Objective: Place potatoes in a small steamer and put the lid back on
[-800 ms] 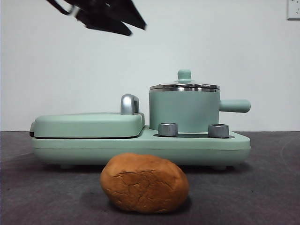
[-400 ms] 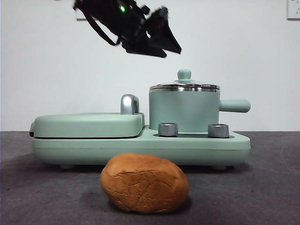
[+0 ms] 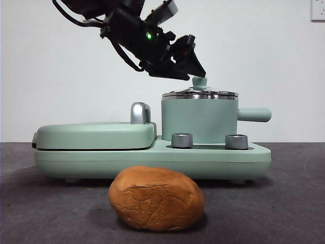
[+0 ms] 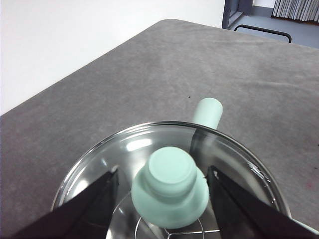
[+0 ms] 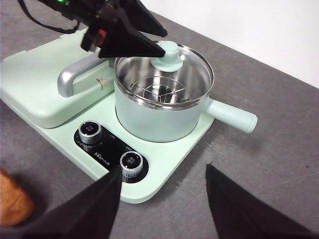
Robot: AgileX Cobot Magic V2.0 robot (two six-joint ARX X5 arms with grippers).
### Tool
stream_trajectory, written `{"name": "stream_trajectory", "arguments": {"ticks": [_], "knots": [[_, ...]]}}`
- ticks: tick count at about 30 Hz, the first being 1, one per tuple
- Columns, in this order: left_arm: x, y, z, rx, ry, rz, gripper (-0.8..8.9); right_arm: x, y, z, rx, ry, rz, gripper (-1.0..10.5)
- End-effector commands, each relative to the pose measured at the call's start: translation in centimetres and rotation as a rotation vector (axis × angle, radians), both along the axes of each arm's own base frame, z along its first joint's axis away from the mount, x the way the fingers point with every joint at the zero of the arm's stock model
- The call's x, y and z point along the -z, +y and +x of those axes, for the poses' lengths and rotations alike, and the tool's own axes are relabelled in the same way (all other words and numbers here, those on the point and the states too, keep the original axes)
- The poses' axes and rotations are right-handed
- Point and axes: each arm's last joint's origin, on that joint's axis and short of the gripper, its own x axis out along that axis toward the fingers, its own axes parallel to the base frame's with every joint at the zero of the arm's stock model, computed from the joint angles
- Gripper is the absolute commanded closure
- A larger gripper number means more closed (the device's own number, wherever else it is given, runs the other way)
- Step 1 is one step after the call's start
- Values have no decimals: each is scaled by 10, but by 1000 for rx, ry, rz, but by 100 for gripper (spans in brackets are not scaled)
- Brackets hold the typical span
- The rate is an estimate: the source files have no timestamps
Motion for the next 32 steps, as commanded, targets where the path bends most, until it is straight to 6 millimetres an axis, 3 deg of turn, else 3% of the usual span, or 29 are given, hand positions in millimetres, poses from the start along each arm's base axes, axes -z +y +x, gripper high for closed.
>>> {"name": "stream_trajectory", "arguments": {"ticks": [1, 32], "knots": [[1, -10, 7, 3, -2, -15, 534, -6, 1, 0, 1, -15, 12, 679], [19, -18, 13, 12, 20, -1, 534, -6, 0, 0, 7, -15, 9, 679]]}}
